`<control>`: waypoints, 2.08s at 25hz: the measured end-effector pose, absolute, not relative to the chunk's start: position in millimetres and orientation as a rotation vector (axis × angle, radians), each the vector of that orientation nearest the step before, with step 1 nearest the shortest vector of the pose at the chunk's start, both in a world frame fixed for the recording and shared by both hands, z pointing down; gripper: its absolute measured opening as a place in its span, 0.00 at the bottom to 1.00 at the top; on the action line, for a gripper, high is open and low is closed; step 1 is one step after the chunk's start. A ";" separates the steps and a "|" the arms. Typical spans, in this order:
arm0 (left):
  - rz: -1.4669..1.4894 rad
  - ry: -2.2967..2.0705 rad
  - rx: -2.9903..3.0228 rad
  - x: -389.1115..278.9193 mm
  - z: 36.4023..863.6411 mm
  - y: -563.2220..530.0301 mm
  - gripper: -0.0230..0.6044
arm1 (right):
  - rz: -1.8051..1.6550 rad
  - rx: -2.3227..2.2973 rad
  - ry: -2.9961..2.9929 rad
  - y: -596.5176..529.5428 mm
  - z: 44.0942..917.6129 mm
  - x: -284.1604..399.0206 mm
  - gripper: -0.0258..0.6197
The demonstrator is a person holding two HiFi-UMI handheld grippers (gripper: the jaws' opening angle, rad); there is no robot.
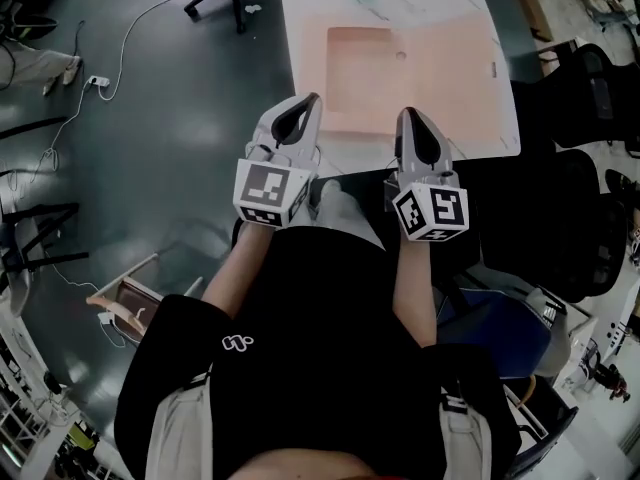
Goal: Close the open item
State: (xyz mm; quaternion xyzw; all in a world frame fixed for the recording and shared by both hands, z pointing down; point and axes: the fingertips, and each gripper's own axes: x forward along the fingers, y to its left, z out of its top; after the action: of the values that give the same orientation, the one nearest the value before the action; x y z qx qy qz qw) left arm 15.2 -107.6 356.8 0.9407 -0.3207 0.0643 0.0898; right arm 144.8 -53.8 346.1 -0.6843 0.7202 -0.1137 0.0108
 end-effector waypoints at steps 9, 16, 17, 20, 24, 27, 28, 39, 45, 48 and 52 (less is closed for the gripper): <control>0.267 -0.830 2.790 62.7 378.4 -106.7 0.02 | -0.403 -2.235 2.151 -36.6 363.1 193.6 0.08; 0.311 -0.727 2.801 101.5 391.5 -97.8 0.02 | -0.475 -2.319 2.052 -14.2 381.3 233.5 0.15; 0.317 -0.713 2.804 106.5 393.2 -96.6 0.02 | -0.483 -2.329 2.035 -12.2 383.5 239.0 0.16; 0.340 -0.672 2.810 119.8 399.0 -92.2 0.02 | -0.525 -2.357 1.974 -4.5 393.1 256.5 0.19; 0.379 -0.635 2.812 131.6 406.4 -84.2 0.02 | -0.581 -2.416 1.865 11.6 407.5 284.0 0.24; 0.409 -0.620 2.811 136.1 411.1 -80.6 0.02 | -0.607 -2.467 1.793 22.7 417.1 302.2 0.27; 0.418 -0.617 2.811 137.0 412.5 -80.7 0.02 | -0.617 -2.478 1.774 24.7 420.3 306.9 0.28; 0.482 -0.615 2.805 145.6 424.5 -81.4 0.02 | -0.694 -2.531 1.664 33.6 452.8 349.3 0.28; 0.518 -0.644 2.789 143.2 432.4 -87.3 0.02 | -0.698 -2.491 1.664 21.7 459.7 360.6 0.27; 0.532 -0.654 2.783 142.3 434.9 -88.4 0.02 | -0.685 -2.466 1.673 17.2 458.4 362.9 0.23; 0.541 -0.654 2.778 142.1 437.5 -88.6 0.02 | -0.668 -2.452 1.680 12.9 456.4 362.4 0.17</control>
State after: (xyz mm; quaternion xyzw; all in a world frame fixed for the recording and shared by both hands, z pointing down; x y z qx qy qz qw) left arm 142.1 -88.6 437.5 0.9497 -0.2234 0.1850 0.1179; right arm 362.4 12.9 456.4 -0.8039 0.5510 -0.2189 0.0475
